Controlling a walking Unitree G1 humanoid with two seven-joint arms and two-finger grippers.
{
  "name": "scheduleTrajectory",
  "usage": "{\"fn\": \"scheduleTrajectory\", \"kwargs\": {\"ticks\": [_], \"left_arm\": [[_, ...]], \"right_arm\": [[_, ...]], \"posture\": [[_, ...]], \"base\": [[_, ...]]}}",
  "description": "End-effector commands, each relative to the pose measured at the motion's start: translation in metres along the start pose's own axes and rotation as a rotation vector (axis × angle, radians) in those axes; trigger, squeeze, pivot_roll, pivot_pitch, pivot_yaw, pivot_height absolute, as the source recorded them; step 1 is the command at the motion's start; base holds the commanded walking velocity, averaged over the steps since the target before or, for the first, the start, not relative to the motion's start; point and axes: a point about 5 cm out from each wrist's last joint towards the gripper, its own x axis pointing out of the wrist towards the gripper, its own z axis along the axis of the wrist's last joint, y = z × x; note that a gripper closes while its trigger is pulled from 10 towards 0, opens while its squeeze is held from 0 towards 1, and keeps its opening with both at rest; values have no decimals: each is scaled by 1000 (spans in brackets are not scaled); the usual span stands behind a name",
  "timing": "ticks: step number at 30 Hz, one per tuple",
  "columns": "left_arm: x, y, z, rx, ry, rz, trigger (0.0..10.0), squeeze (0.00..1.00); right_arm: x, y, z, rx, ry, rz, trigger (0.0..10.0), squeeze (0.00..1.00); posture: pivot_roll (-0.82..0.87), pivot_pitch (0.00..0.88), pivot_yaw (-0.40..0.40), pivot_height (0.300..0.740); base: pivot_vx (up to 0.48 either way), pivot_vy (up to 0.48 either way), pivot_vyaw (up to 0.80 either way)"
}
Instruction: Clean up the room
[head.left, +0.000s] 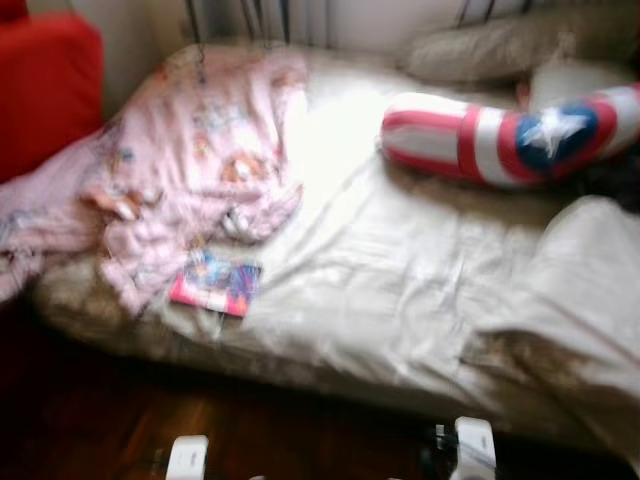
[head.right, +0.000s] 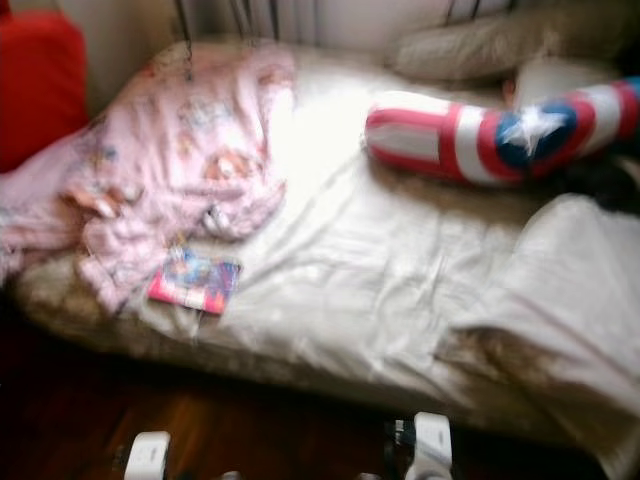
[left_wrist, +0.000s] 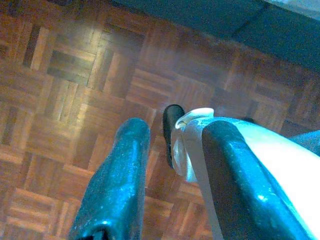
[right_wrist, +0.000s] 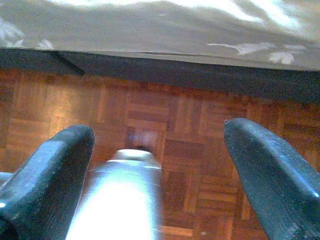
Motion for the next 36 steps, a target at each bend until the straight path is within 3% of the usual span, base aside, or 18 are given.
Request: {"fn": "scheduleTrajectory", "kwargs": {"ticks": [1, 7, 23, 36], "left_arm": [[-1, -5, -7, 0, 31, -12, 10000, 0], [0, -4, -5, 2, 26, -13, 10000, 0], [0, -4, -5, 16, 27, -21, 10000, 0], [0, -4, -6, 10, 41, -12, 10000, 0]], "right_arm": [[-4, -11, -8, 4, 25, -33, 10000, 0], [-4, -11, -8, 1, 24, -31, 10000, 0], [-4, -11, -10, 0, 13, -38, 10000, 0], [-4, -12, -7, -4, 4, -48, 10000, 0]], "posture": [[80, 170, -34, 740], [83, 163, -30, 740], [75, 134, -22, 740], [77, 166, -28, 740]], "base": [[0, -251, -763], [0, -250, -758], [0, -248, 0], [0, -228, 0]]}}
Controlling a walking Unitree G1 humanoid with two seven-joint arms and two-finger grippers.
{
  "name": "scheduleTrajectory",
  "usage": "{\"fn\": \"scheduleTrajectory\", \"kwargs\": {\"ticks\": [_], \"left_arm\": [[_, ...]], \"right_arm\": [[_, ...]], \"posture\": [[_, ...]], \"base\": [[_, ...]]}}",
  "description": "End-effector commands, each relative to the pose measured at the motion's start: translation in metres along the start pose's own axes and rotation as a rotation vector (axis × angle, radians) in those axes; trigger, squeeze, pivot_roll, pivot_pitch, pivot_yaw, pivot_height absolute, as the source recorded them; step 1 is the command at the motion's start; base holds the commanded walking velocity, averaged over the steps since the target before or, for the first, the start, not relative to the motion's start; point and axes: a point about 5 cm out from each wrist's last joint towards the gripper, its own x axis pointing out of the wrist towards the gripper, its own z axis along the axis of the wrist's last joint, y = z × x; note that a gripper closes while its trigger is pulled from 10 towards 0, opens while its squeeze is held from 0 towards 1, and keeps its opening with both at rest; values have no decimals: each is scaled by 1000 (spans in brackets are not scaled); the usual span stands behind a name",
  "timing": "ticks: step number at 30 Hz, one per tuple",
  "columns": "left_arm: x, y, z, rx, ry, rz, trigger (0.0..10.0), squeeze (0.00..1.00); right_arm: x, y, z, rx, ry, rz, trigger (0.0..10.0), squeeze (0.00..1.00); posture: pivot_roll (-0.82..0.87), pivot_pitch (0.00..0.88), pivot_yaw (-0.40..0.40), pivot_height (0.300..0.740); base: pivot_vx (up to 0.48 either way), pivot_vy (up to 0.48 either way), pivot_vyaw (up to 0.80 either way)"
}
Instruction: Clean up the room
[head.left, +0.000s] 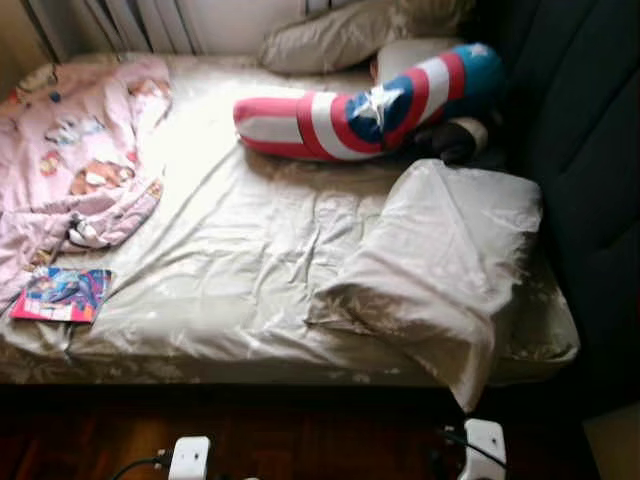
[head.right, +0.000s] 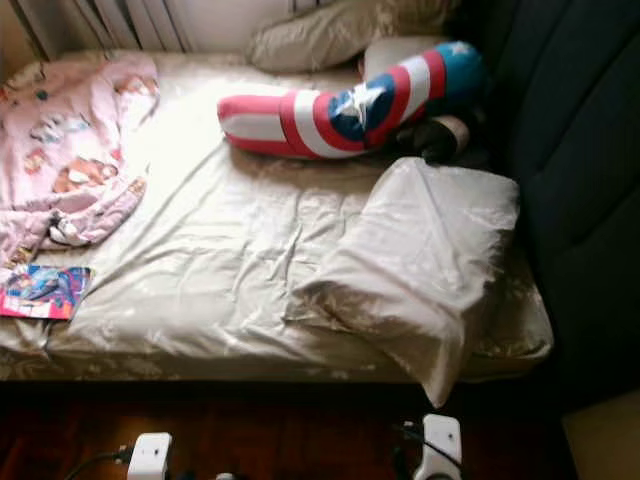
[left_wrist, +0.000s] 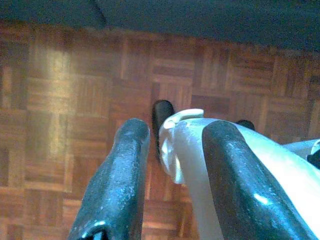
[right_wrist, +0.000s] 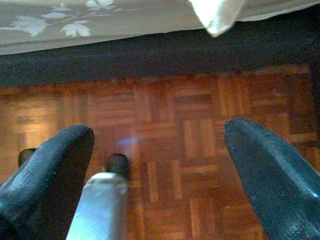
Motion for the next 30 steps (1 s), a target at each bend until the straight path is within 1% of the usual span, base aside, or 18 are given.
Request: {"fn": "scheduleTrajectory", "kwargs": {"ticks": [1, 14, 17, 18, 20, 26, 30], "left_arm": [[-2, -1, -10, 9, 50, 4, 10000, 0], [-3, 2, -11, -8, 50, 12, 10000, 0], [-3, 4, -13, 3, 60, 17, 10000, 0], [-3, 2, -13, 7, 63, 13, 10000, 0], [-3, 0, -14, 7, 62, 10, 10000, 0], [-3, -2, -13, 10, 54, 2, 10000, 0], [-2, -2, -12, 12, 50, 2, 10000, 0]], "right_arm": [[-2, -3, -7, 7, 20, -11, 10000, 0], [-2, -5, -6, 8, 14, -13, 10000, 0], [-2, -5, -6, 11, 18, -14, 10000, 0], [-2, -5, -7, 14, 21, -16, 10000, 0], [-2, -5, -7, 18, 23, -17, 10000, 0], [-2, -5, -7, 8, 27, -12, 10000, 0], [-2, -5, -7, 7, 23, -15, 10000, 0]], "posture": [[76, 166, -27, 740], [72, 178, -39, 740], [73, 178, -40, 740], [73, 178, -40, 740], [70, 178, -37, 740], [70, 178, -37, 740], [74, 175, -35, 740]], "base": [[0, 0, 0], [0, 0, 0], [0, 0, 0], [0, 0, 0], [261, 0, 0], [347, 0, -800], [368, 0, -222]]}}
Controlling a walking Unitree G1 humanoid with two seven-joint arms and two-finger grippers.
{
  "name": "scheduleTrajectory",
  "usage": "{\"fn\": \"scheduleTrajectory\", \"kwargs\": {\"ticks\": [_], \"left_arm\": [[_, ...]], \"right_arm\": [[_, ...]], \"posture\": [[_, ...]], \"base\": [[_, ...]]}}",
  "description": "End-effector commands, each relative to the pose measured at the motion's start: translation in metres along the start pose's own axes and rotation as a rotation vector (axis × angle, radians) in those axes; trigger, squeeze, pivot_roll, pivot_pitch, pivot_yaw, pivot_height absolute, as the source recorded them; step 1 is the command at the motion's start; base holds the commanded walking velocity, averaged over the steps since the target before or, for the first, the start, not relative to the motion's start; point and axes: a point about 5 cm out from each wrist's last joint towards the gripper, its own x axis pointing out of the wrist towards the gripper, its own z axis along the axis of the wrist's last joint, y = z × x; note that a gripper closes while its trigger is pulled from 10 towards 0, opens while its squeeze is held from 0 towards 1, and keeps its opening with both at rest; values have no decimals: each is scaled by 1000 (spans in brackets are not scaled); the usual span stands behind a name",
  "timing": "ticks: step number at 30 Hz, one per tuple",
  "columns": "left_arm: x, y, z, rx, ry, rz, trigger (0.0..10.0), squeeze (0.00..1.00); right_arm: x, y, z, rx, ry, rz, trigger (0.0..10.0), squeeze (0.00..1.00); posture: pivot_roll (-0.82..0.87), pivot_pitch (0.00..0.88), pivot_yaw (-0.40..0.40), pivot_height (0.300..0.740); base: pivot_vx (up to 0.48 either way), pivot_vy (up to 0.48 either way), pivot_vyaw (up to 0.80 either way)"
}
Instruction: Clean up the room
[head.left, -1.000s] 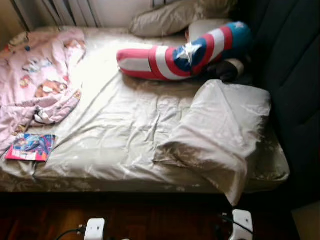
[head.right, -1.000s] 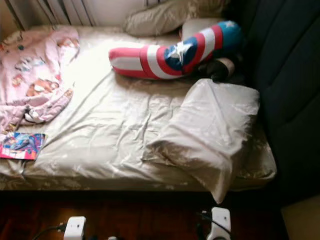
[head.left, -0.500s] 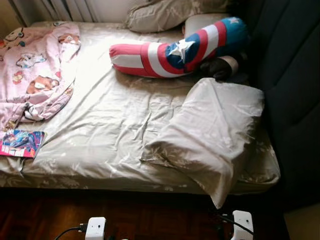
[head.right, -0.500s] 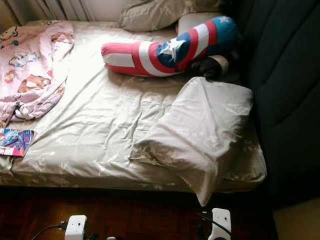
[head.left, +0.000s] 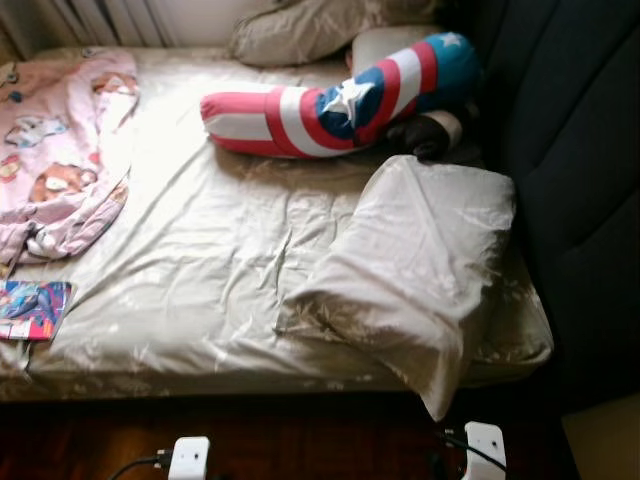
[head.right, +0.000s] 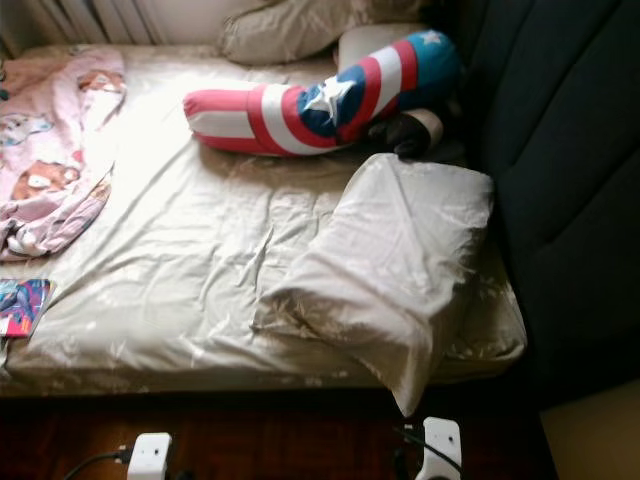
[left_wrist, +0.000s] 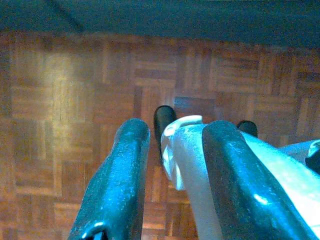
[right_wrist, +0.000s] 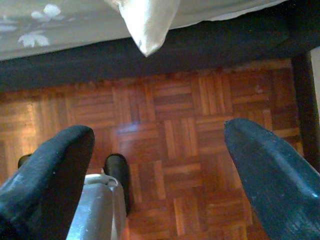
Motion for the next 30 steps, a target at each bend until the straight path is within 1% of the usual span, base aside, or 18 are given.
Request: {"fn": "scheduleTrajectory", "kwargs": {"ticks": [1, 10, 14, 18, 19, 21, 22, 27, 29, 30], "left_arm": [[-3, 0, -13, 13, 44, -5, 10000, 0], [-4, 2, -13, 17, 45, -2, 10000, 0], [-4, 4, -13, 19, 38, 7, 10000, 0], [-4, 8, -6, 17, -15, 25, 10000, 0], [-4, 8, -6, 17, -15, 25, 10000, 0], [-3, 10, 5, -4, -81, 37, 10000, 0], [-2, 11, 14, -9, -127, 40, 10000, 0], [-1, 14, 39, -2, -267, 37, 10000, 0], [-5, 23, 68, -1, -432, 56, 10000, 0], [-5, 23, 68, -1, -432, 56, 10000, 0]], "right_arm": [[-1, 0, -4, 5, 13, -2, 10000, 0], [-1, 0, -4, 0, 10, 1, 10000, 0], [-1, 0, -4, 3, 4, 1, 10000, 0], [-2, 1, -3, 15, -24, 1, 10000, 0], [-2, 1, -3, 15, -24, 1, 10000, 0], [-2, 1, -1, 27, -67, 4, 10000, 0], [-3, 1, 1, 39, -97, 5, 10000, 0], [-5, 1, 4, 42, -155, 31, 10000, 0], [-7, 2, 8, 57, -220, 52, 10000, 0], [-7, 2, 8, 57, -220, 52, 10000, 0]], "posture": [[74, 175, -35, 740], [77, 167, -35, 740], [77, 160, -34, 740], [73, 149, -34, 740], [73, 149, -34, 740], [73, 148, -34, 740], [72, 145, -35, 740], [68, 137, -38, 740], [69, 131, -38, 740], [69, 131, -38, 740]], "base": [[375, 0, 0], [375, 0, 0], [0, 0, 0], [0, 0, 0], [0, 0, 0], [0, 0, 0], [0, 0, 0], [0, 0, 0], [0, 0, 0], [0, 0, 0]]}}
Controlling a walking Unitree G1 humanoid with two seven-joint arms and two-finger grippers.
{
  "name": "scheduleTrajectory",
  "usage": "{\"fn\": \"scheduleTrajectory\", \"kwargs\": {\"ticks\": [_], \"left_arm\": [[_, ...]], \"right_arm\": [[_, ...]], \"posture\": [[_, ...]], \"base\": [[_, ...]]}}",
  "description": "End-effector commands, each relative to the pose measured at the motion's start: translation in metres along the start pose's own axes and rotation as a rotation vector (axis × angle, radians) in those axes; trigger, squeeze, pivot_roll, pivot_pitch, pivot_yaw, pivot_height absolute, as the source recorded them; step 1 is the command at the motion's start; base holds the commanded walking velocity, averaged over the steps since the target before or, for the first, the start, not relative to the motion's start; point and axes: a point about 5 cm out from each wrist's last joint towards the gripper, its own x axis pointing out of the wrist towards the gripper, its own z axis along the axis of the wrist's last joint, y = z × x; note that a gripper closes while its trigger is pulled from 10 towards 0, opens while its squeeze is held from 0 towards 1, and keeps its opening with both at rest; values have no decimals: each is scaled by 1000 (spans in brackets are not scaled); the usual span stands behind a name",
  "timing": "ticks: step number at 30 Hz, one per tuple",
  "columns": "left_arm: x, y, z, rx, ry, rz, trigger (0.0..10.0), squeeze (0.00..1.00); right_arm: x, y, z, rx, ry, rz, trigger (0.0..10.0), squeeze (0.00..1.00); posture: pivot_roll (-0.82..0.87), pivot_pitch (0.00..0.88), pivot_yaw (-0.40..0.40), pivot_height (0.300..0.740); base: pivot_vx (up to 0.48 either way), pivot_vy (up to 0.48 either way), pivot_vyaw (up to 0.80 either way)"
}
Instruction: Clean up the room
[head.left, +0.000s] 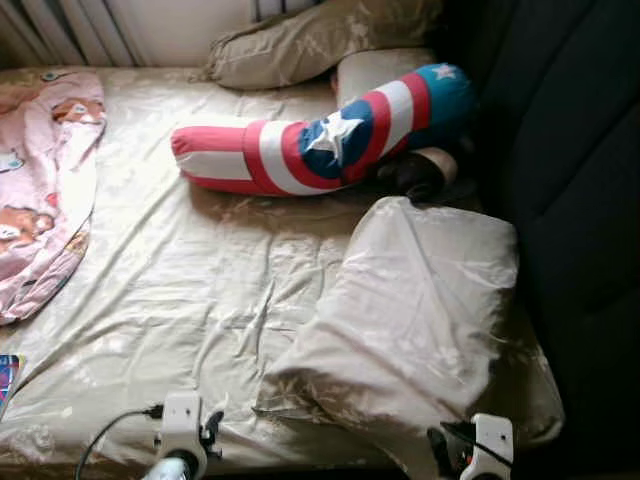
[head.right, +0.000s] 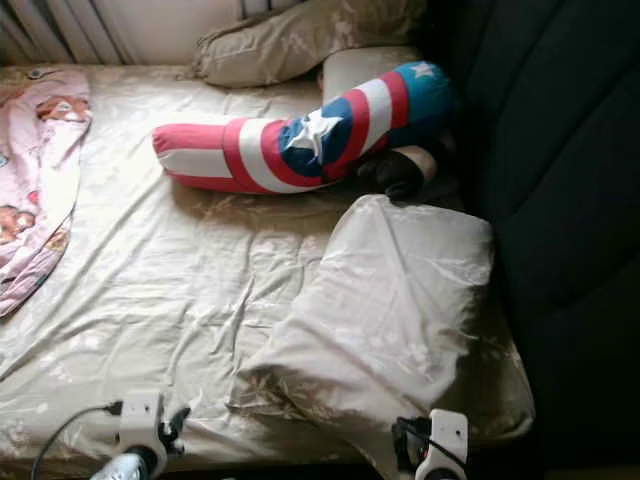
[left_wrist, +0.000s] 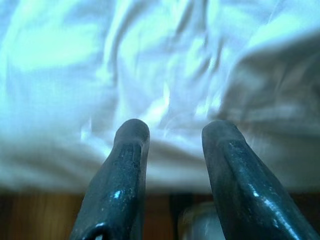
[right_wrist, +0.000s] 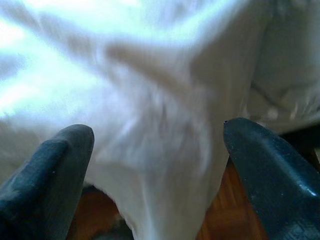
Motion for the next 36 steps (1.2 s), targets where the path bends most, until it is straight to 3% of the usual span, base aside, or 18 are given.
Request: {"fn": "scheduleTrajectory", "kwargs": {"ticks": [1, 2, 3, 4, 10, 15, 20, 24, 28, 36], "left_arm": [[-1, 12, 9, -1, -66, 28, 10000, 0], [0, 13, 25, 8, -159, 22, 10000, 0], [0, 13, 25, 8, -159, 22, 10000, 0], [0, 12, 36, 16, -222, 15, 10000, 0], [-2, -5, 66, 29, -377, -48, 10000, 0], [-6, -19, 84, 54, -453, -98, 10000, 0], [-8, -17, 96, 43, -488, -94, 10000, 0], [-7, -16, 119, 56, -544, -100, 10000, 0], [-9, -13, 124, 40, -544, -90, 10000, 0], [-9, -12, 118, 41, -501, -93, 10000, 0]], "right_arm": [[-4, 0, -6, 19, -7, 3, 10000, 0], [17, 8, 49, -1, -180, 32, 10000, 0], [17, 8, 49, -1, -180, 32, 10000, 0], [24, 12, 81, -9, -281, 45, 10000, 0], [21, 19, 113, -32, -463, 87, 10000, 0], [17, 18, 122, -11, -537, 59, 10000, 0], [14, 19, 112, -19, -516, 69, 10000, 0], [14, 19, 112, -17, -511, 49, 10000, 0], [16, 20, 112, -5, -486, 34, 10000, 0], [18, 27, 110, -11, -461, 40, 10000, 0]], "posture": [[69, 130, -38, 740], [68, 123, -38, 740], [68, 123, -38, 740], [67, 121, -37, 740], [61, 102, -38, 740], [48, 92, -32, 740], [53, 96, -32, 740], [63, 160, -32, 740], [58, 173, -31, 740], [58, 212, -24, 690]], "base": [[0, 0, 0], [0, 0, 0], [0, 0, 0], [0, 0, 0], [0, 0, 0], [0, 0, 0], [0, 0, 0], [0, 0, 0], [0, 0, 0], [0, 0, 0]]}}
